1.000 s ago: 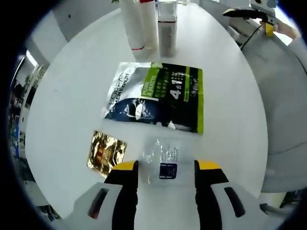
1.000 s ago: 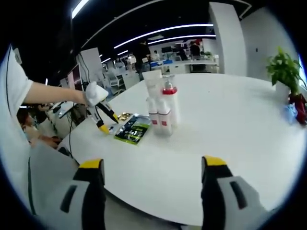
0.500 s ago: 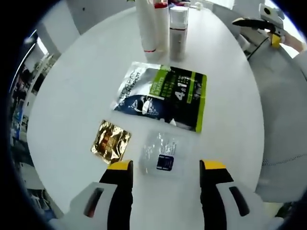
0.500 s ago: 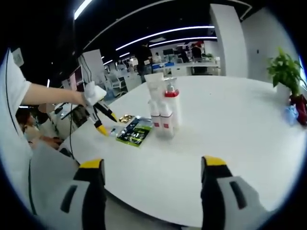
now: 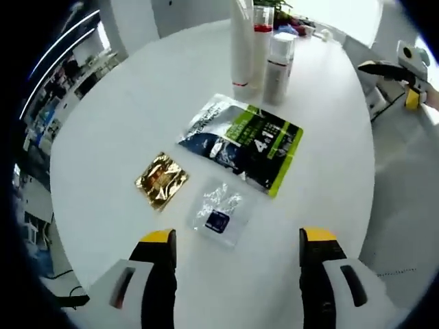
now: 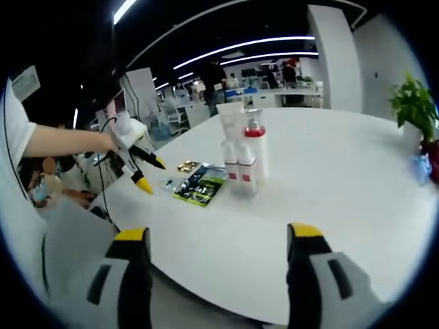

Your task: Arrange the skincare products in the storage area until every visible bottle or jar stands upright without overlapping.

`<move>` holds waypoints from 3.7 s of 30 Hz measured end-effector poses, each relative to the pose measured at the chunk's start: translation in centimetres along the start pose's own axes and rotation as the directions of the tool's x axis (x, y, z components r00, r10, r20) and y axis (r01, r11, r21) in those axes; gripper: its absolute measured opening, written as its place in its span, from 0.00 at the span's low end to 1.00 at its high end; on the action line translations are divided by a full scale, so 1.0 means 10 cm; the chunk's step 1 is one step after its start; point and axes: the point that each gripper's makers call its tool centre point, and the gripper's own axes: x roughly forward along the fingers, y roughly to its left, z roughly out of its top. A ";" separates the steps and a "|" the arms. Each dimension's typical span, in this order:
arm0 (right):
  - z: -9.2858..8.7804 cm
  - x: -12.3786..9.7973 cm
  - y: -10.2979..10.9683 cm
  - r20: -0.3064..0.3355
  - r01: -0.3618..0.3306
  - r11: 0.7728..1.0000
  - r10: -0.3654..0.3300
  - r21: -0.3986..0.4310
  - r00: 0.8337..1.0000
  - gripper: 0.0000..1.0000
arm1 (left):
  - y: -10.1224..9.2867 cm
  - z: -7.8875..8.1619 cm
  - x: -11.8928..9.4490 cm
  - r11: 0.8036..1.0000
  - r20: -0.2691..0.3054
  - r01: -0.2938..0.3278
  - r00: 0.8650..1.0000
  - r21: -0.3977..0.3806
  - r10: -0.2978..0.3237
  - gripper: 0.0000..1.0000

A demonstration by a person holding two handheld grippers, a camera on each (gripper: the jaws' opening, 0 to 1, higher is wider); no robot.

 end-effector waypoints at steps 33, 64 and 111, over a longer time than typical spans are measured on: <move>-0.03 0.00 0.07 -0.014 -0.028 0.999 0.028 -0.027 1.000 0.81 | -0.62 -0.16 -0.42 0.871 0.217 -0.170 0.930 -0.460 0.296 0.96; -0.11 0.04 0.02 -0.070 -0.001 0.999 -0.002 -0.040 0.998 0.79 | -0.02 0.12 -0.18 0.957 0.152 -0.160 0.968 -0.244 0.201 0.96; -0.17 0.03 -0.17 -0.098 0.095 0.995 -0.095 0.003 0.991 0.76 | 0.97 0.53 0.69 0.963 -0.194 0.085 0.980 0.254 -0.036 0.63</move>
